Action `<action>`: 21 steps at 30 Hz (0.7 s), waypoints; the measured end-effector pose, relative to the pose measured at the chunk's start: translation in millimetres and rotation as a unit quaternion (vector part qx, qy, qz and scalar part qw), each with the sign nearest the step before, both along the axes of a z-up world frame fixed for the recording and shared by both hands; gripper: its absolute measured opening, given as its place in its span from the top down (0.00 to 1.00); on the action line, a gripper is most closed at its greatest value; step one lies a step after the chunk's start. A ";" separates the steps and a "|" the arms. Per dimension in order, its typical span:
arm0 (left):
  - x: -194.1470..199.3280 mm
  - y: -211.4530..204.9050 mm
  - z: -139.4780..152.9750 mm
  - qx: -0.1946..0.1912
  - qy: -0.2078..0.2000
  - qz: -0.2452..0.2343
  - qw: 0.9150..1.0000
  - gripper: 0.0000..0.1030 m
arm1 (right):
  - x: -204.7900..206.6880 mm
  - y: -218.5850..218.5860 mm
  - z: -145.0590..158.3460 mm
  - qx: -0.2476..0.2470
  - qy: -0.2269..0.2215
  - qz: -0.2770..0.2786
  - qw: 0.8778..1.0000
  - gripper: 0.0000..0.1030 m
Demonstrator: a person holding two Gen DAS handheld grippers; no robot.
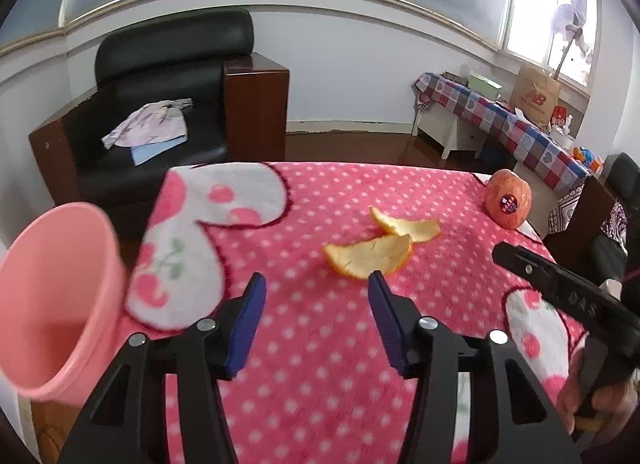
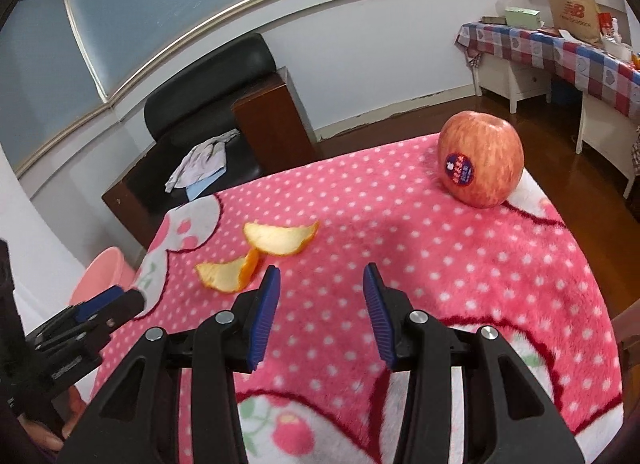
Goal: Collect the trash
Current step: 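Move both grippers back toward the orange peels on the table, then lower the left gripper onto the orange peel and close it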
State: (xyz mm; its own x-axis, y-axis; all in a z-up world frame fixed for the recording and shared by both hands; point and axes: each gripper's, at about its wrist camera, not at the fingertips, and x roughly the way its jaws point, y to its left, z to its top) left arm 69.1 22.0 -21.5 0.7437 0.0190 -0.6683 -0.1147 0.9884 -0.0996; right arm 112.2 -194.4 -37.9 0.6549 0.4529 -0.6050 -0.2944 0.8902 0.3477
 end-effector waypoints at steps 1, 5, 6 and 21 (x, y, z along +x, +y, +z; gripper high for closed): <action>6.5 -2.1 -2.6 0.000 0.002 -0.002 1.000 0.51 | 1.1 -0.9 -1.3 -0.001 -0.002 -0.002 1.000 0.57; 31.9 -6.9 -14.8 -0.004 0.015 -0.004 1.000 0.51 | 3.8 -5.6 -7.5 0.009 0.004 -0.006 1.000 0.57; 36.9 -6.6 -17.4 -0.006 0.019 -0.003 1.000 0.51 | 5.0 -6.5 -8.3 0.014 0.008 -0.006 1.000 0.57; 77.3 -2.3 -51.7 -0.064 0.062 -0.005 0.996 0.84 | 11.4 -7.0 -18.5 0.036 0.036 0.002 0.999 0.57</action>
